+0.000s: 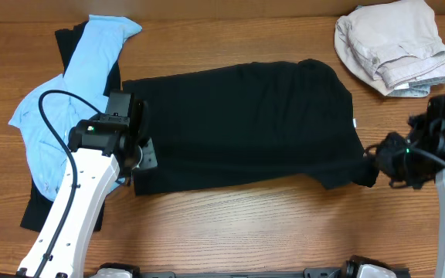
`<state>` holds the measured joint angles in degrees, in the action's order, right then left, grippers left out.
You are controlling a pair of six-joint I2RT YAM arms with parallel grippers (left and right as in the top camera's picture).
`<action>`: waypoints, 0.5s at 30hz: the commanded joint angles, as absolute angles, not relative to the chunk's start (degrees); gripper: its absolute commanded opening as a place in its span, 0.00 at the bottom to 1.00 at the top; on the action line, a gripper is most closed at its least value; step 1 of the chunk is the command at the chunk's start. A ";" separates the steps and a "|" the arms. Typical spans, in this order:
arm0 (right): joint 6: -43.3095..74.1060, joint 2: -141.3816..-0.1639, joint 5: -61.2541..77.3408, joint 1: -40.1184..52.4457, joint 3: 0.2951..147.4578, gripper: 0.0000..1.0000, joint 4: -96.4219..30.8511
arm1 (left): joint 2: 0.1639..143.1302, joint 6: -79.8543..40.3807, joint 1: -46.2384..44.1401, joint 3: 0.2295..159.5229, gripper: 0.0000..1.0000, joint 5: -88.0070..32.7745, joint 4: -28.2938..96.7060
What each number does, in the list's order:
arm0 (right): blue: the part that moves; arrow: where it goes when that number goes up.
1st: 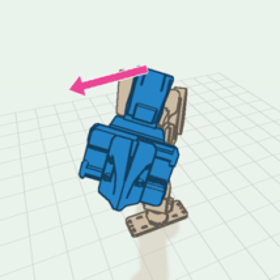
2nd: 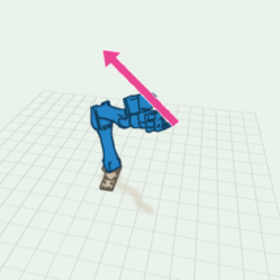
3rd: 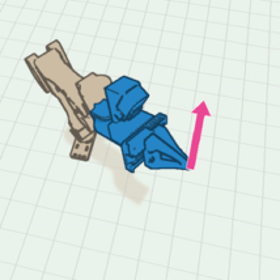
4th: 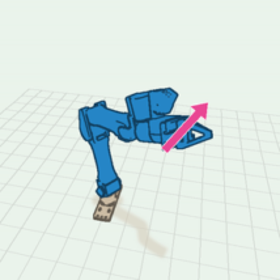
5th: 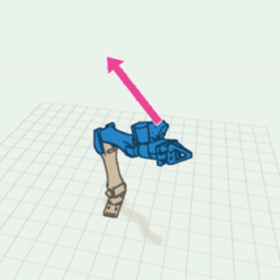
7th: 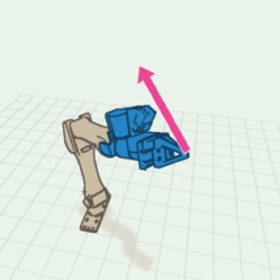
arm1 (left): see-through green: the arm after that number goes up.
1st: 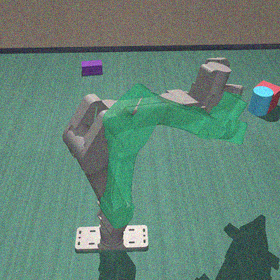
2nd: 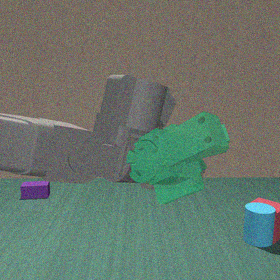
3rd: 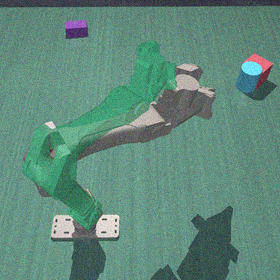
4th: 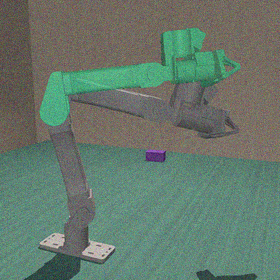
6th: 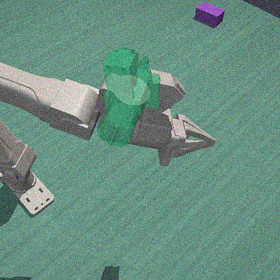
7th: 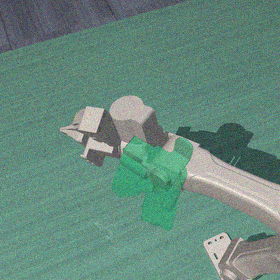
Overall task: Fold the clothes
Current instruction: 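Lay the stretched black T-shirt flat on the table with both grippers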
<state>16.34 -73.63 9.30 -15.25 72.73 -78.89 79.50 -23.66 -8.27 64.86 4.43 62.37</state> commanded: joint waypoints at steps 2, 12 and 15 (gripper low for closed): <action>14.83 -77.69 11.18 -13.63 72.95 0.04 -72.66 | 78.76 -24.40 -8.64 63.20 0.04 8.82 55.24; 14.87 -90.41 10.13 -7.90 72.95 0.04 -58.06 | 82.83 -23.57 -8.67 61.19 0.04 9.52 43.33; 15.03 -93.51 10.11 -7.88 72.95 0.04 -55.16 | 85.93 -23.57 -8.67 61.19 0.04 9.37 42.04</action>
<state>15.18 -91.68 10.48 -7.88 72.73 -56.51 83.11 -23.81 -8.27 62.13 8.19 42.78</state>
